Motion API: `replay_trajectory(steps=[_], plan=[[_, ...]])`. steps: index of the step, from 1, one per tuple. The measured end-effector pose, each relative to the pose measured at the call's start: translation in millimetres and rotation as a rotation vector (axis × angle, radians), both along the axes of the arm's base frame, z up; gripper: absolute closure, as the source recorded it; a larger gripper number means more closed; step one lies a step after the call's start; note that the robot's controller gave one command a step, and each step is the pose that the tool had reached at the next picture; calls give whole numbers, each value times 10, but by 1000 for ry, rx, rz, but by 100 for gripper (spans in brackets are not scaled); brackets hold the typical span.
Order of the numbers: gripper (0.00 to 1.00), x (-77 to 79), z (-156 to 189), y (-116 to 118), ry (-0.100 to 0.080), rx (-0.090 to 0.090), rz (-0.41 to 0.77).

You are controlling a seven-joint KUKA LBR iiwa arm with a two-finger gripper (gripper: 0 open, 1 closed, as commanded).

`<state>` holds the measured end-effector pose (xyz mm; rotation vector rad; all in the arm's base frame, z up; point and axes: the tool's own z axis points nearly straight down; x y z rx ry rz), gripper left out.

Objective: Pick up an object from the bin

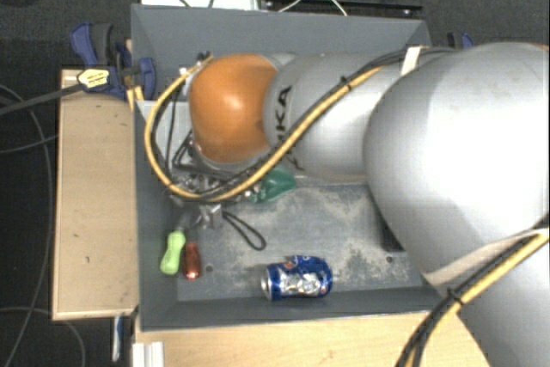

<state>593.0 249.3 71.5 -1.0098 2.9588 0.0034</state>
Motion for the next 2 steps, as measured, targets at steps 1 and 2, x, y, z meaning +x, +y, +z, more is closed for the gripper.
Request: replay_trajectory(steps=[1,2], plan=[[100,-8,72,-4,1,0,-1],[100,-24,207,-8,7,-2,-2]])
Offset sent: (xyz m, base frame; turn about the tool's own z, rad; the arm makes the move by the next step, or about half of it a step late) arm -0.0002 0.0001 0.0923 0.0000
